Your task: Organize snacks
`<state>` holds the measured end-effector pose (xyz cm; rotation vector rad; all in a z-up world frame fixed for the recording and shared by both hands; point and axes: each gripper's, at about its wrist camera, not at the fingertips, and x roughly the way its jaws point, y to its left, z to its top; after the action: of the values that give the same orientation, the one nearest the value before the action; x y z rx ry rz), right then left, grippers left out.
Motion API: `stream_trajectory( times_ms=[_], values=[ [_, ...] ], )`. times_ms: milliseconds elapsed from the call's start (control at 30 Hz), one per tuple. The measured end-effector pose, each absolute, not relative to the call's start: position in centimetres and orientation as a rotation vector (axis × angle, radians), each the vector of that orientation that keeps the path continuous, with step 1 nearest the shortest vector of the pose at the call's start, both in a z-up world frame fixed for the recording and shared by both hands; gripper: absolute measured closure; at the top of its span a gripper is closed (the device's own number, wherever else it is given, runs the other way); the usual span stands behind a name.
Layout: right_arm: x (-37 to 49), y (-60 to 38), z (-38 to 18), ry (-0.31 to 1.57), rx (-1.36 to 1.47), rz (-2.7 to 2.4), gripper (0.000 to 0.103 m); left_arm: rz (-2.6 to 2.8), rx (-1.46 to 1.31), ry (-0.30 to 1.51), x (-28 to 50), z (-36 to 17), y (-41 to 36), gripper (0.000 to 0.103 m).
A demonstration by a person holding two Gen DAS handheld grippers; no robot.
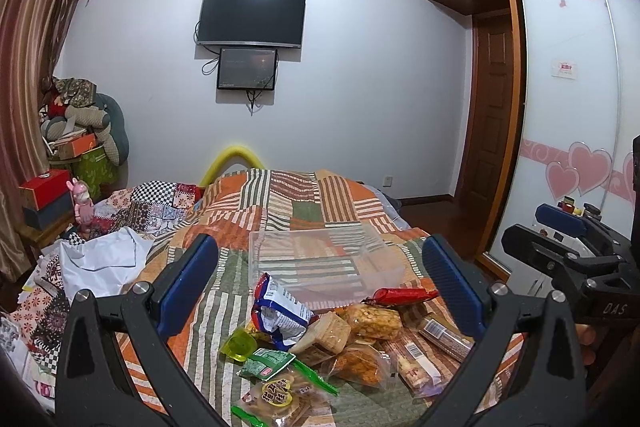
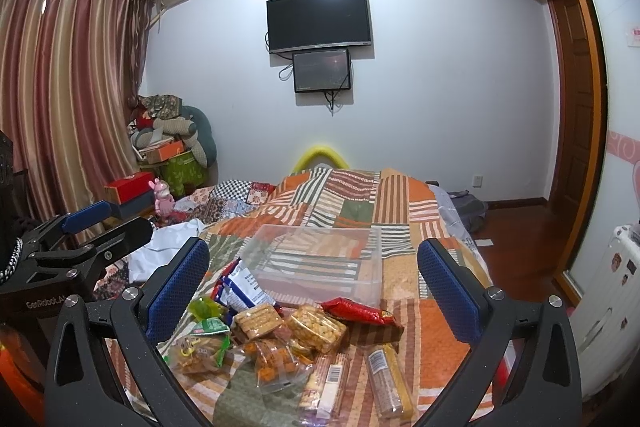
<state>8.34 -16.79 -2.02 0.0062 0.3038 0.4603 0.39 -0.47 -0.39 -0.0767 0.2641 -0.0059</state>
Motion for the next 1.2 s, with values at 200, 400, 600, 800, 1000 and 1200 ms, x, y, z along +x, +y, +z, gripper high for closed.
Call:
stream_trajectory(
  times_ms=[200, 400, 600, 800, 1000, 1200],
  values=[
    [8.31, -16.76, -2.05, 0.304, 0.010, 0.462, 0.000, -0.009, -0.076, 0.265, 0.33, -0.33, -0.51, 0.000],
    [8.23, -16.69, -1.98, 0.303, 0.012, 0.463, 0.000, -0.010, -0.073, 0.265, 0.33, -0.32, -0.67, 0.000],
    [8.24, -16.71, -1.99, 0.303, 0.013, 0.464, 0.000, -0.015, -0.066, 0.263, 0.26, -0.29, -0.86, 0.000],
    [8.18, -16.68, -1.99, 0.303, 0.015, 0.462, 0.000, -0.019, -0.066, 0.262, 0.26, -0.18, -0.93, 0.000],
    [8.40, -16.76, -2.12, 0.315, 0.020, 0.457, 0.000, -0.018, -0.060, 0.264, 0.28, -0.28, -0.94, 0.000],
    [8.95, -16.80, -2.46, 0.339, 0.029, 0.459, 0.000, -0.025, -0.057, 0.268, 0.37, -0.50, -0.92, 0.000]
  ],
)
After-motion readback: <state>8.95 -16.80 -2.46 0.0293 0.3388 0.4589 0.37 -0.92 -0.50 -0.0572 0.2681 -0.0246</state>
